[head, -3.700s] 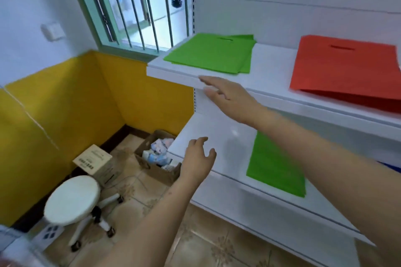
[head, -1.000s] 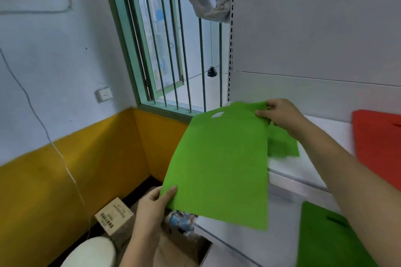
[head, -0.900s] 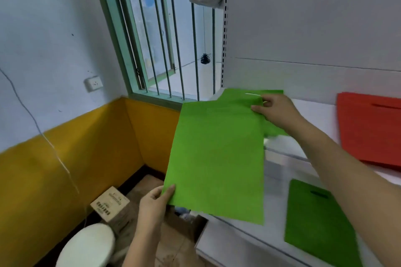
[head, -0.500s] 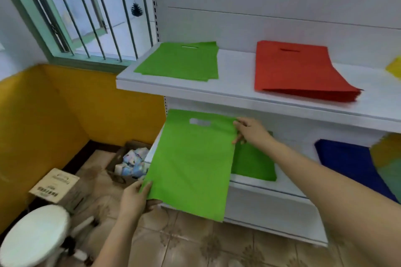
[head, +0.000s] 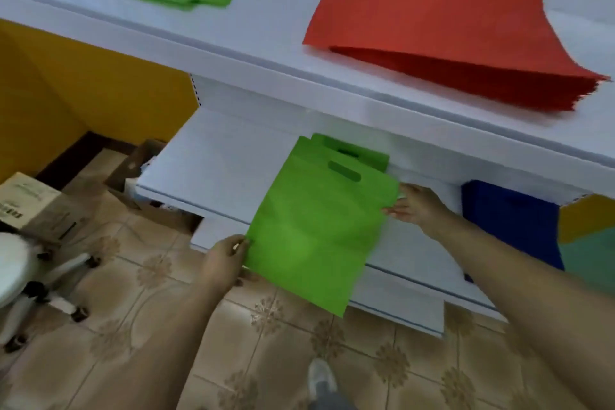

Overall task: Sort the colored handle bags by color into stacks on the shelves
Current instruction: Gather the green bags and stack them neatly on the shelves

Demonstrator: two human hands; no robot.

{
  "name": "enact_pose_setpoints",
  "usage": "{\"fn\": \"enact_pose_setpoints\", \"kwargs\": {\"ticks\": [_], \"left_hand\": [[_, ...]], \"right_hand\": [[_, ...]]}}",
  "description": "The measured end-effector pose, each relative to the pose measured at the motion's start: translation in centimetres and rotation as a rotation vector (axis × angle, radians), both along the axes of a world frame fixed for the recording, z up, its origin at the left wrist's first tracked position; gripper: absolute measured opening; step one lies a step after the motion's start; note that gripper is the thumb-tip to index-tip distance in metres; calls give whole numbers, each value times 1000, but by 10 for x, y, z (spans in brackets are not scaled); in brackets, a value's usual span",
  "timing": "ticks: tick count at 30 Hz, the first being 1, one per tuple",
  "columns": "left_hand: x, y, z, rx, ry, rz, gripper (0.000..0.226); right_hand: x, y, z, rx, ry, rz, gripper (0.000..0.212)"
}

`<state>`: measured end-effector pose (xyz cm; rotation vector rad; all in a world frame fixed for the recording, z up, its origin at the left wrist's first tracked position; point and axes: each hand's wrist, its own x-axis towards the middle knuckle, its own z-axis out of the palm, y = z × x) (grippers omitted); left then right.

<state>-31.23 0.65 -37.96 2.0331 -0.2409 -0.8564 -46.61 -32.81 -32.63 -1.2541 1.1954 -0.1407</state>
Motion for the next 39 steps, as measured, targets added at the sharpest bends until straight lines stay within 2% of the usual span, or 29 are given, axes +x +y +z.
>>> {"fn": "enact_pose_setpoints", "kwargs": {"ticks": [3,8,13,15,17,20,22,24,26,28,31,34,35,38,39], "left_hand": [[-9,-35,-36,16,47,32,19],[-6,-88,-82,0,158,146,23],[21,-138,-109,-76,148,212,19],[34,-155,-116,-113,133,276,18],[41,-167,-121,-123,116,314,19],[40,-175,-127,-55,56,269,22],[36,-176,-131,-33,23,236,20],[34,-176,-134,70,-134,136,19],[31,-175,-138,223,-363,62,38],[31,-176,-139,293,-457,85,58],[35,-179,-139,262,-337,78,59],[38,-178,-137,236,-268,-12,41],[40,-177,-135,234,-259,-33,39],[44,-167,-124,243,-261,-69,46],[42,-160,-119,247,-280,-63,51]], "right_hand": [[4,-33,-33,17,42,18,16],[19,-75,-89,-58,126,76,15],[54,-117,-111,-112,47,26,16],[66,-130,-120,-118,-33,-13,33],[72,-132,-129,-155,21,21,58],[67,-107,-148,-227,209,215,70],[62,-87,-157,-169,183,255,72],[58,-80,-173,-146,143,238,81],[54,-71,-179,-230,160,265,73],[52,-66,-177,-327,201,281,58],[54,-64,-174,-311,229,261,53],[56,-67,-178,-229,220,283,79],[56,-65,-176,-214,224,299,81],[61,-52,-161,-319,305,339,62],[65,-47,-156,-386,350,355,62]]}}
